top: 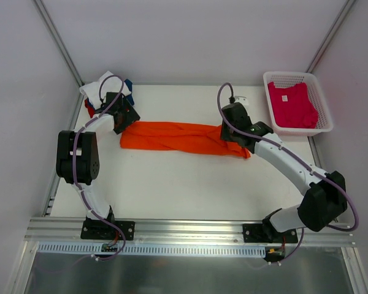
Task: Fold and stack the t-shirts
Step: Fold the tshirt
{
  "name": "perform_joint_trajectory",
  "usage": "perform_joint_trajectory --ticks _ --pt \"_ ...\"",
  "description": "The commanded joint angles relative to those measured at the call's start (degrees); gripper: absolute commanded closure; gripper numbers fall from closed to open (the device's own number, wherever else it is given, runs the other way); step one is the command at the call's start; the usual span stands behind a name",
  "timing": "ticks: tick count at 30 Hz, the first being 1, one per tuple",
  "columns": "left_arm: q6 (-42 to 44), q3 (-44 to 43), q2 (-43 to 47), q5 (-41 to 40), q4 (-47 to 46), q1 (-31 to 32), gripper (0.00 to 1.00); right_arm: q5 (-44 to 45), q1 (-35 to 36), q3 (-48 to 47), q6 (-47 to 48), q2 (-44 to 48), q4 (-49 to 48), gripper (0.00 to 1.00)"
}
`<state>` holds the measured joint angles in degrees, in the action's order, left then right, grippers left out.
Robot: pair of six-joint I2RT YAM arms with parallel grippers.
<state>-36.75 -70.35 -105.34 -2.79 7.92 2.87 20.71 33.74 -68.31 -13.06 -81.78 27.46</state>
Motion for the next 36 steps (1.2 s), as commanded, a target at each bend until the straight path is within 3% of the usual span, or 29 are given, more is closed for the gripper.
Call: perform_joint_trajectory --ticks 1,18,36 --pt "1.7 -0.9 0.7 2.6 -0.5 -0.5 0.23 2.3 0.6 -3.7 2.3 0.4 0.8 0.66" --pt "5.5 -0.8 0.4 5.5 0.2 3.0 0.24 -7.0 -5.9 -15.4 5.4 -23.8 -2.3 0.68" --pt "6.4 1.9 -2.5 5.2 1.6 3.5 0.24 -19.1 -6.5 -1.0 -6.4 -26.0 -10.1 0.62"
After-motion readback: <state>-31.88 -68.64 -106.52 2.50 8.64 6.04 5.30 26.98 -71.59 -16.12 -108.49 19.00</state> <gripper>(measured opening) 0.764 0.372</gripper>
